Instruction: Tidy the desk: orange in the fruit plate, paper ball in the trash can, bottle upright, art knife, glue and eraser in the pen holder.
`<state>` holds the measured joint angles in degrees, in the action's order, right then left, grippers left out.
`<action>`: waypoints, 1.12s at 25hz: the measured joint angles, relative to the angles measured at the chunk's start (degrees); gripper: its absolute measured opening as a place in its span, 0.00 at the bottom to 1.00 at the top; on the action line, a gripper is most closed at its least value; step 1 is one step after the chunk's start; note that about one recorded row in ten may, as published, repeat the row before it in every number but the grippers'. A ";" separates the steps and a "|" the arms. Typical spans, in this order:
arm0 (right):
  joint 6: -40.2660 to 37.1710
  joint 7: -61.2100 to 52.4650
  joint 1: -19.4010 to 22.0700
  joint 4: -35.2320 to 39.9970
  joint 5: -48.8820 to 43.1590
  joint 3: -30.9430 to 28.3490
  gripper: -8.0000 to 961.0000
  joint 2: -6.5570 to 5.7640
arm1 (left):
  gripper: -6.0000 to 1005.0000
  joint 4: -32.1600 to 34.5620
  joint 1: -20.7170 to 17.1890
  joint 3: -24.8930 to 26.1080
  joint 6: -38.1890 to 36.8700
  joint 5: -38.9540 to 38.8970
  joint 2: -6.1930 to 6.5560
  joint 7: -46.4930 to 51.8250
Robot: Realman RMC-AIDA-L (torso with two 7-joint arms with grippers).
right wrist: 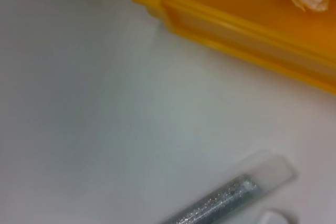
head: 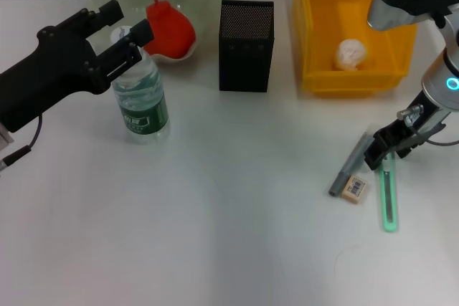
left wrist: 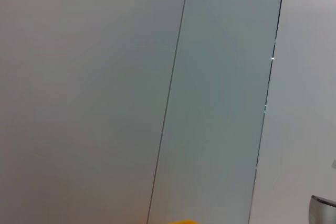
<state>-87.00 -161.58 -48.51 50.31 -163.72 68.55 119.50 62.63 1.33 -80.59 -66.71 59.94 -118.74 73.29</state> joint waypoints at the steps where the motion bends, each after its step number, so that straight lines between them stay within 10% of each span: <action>1: 0.14 0.00 -0.08 -0.35 0.00 0.00 0.62 0.01 | 0.60 -0.03 0.00 0.00 0.00 -0.01 0.00 -0.14; 28: 1.24 0.07 -0.86 -2.76 -0.25 0.00 0.51 -0.05 | 0.60 -0.58 0.08 0.18 -0.85 -1.24 0.09 -0.53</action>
<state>-85.76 -161.51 -49.38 47.55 -163.97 68.55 119.46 62.05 1.41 -80.41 -67.56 58.70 -118.65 72.77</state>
